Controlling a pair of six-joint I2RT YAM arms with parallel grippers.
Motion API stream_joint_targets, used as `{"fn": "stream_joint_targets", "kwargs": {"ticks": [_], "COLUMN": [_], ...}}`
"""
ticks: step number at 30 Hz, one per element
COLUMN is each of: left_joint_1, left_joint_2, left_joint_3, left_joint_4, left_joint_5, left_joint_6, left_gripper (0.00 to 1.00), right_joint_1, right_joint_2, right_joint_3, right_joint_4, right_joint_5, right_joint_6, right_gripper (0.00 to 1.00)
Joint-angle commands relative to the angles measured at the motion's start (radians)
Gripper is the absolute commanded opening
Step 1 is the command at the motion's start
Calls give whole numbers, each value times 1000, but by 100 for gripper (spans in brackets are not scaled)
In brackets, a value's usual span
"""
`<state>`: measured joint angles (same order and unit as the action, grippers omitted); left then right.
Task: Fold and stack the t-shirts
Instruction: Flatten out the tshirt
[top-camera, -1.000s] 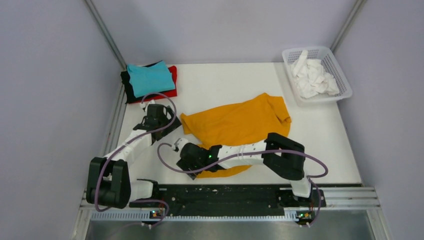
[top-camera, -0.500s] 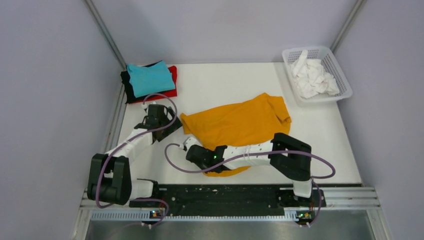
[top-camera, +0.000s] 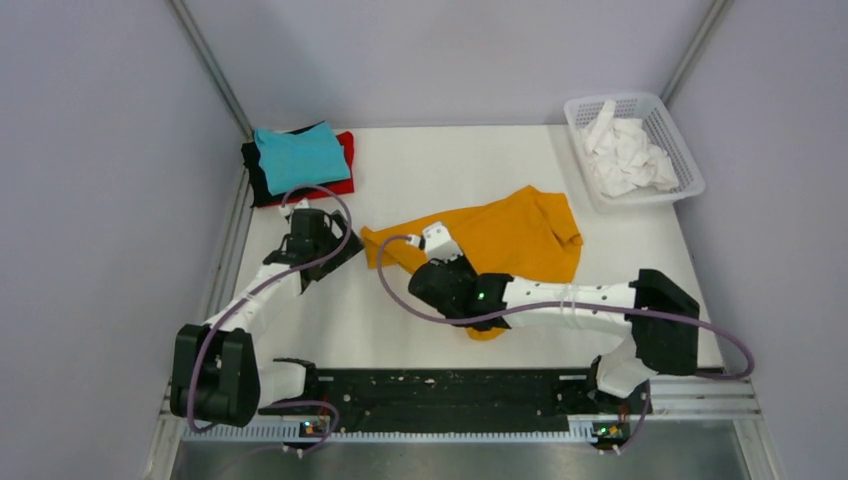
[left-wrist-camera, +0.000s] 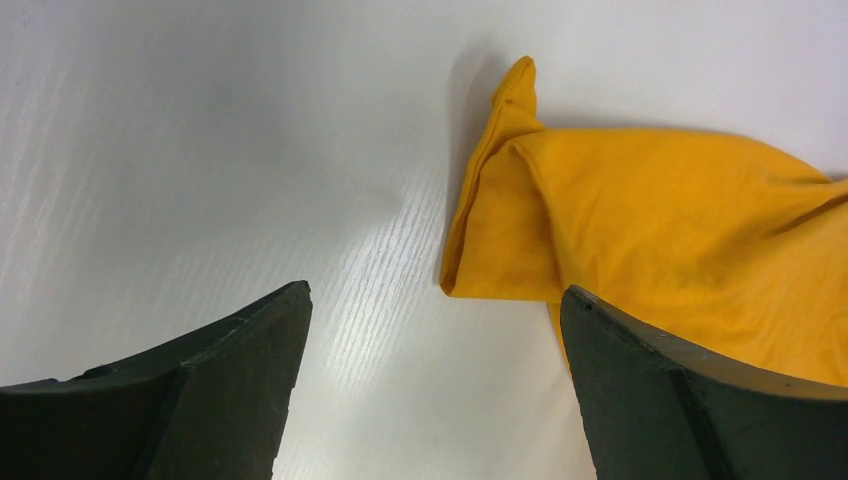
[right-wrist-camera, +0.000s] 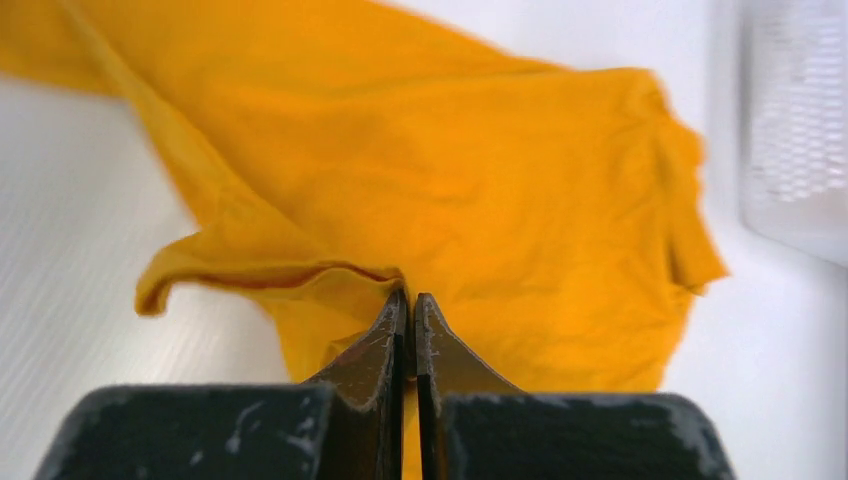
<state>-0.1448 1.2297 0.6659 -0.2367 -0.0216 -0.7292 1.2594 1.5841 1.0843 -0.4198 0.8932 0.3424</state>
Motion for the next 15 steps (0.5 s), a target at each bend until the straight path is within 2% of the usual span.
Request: {"fn": "stream_joint_targets", "kwargs": {"ticks": [1,7,11,15], "left_joint_1": [2,-25,-60,-113], "left_joint_2": [-15,-13,-3,19], "left_joint_3": [-17,-49,-56,-84], "left_joint_4": [53,103,66,92], "left_joint_5": [55,123,105,80], "left_joint_6": [-23,-42,-68,-69], "left_gripper": [98,98,98,97], "right_joint_1": [-87,-281,-390,-445], "right_joint_2": [-81,-112,-146,-208], "right_joint_3": [-34,-103,-149,-166], "right_joint_4": [6,131,314,436], "right_joint_5": [265,333,295,245], "right_joint_6": [-1,-83,-231,-328], "right_gripper": [0,0,0,0]}}
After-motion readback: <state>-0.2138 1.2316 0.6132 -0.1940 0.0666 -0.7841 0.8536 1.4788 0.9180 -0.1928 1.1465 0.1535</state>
